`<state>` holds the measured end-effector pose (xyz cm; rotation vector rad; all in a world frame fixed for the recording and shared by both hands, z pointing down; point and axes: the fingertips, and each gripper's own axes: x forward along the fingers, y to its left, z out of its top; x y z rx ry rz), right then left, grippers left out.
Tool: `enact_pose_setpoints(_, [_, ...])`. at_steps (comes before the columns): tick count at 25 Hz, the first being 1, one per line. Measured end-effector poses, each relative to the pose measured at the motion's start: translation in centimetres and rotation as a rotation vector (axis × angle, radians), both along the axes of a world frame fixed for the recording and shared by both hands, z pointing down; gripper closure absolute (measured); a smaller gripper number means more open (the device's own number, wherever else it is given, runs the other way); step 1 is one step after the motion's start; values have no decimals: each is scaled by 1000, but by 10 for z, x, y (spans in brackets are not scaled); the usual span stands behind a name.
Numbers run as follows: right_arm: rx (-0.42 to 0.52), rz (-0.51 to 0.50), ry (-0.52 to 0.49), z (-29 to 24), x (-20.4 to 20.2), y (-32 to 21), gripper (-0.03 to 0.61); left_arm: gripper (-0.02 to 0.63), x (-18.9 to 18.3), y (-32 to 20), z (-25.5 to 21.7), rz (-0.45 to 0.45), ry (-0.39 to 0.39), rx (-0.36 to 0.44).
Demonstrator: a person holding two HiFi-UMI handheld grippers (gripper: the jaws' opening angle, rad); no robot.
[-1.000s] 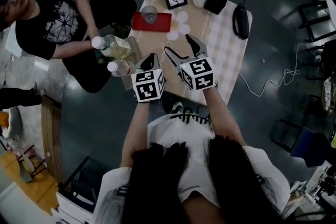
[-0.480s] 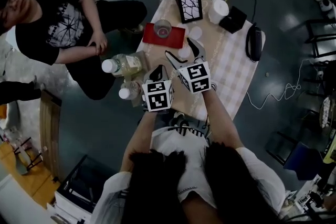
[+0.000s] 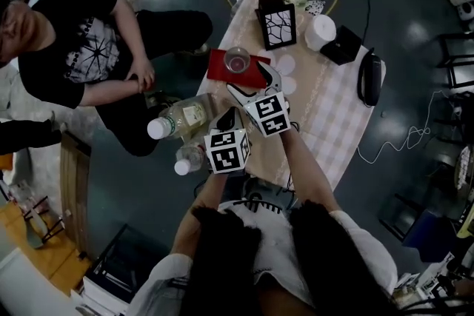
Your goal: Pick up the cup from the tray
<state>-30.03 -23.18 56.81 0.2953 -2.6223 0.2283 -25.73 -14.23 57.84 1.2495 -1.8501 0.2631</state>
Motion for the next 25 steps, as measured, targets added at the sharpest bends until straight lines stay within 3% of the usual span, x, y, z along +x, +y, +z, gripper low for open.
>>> enact_pose_setpoints(4, [2, 14, 28, 21, -7, -10, 176, 609, 0, -4, 12, 48, -22, -13])
enact_pose_setpoints(16, [48, -39, 48, 44, -45, -22, 176, 609, -18, -12, 35, -31, 53, -40])
enact_pose_setpoints(25, [79, -29, 119, 51, -50, -33, 178, 609, -23, -15, 39, -45, 35, -51])
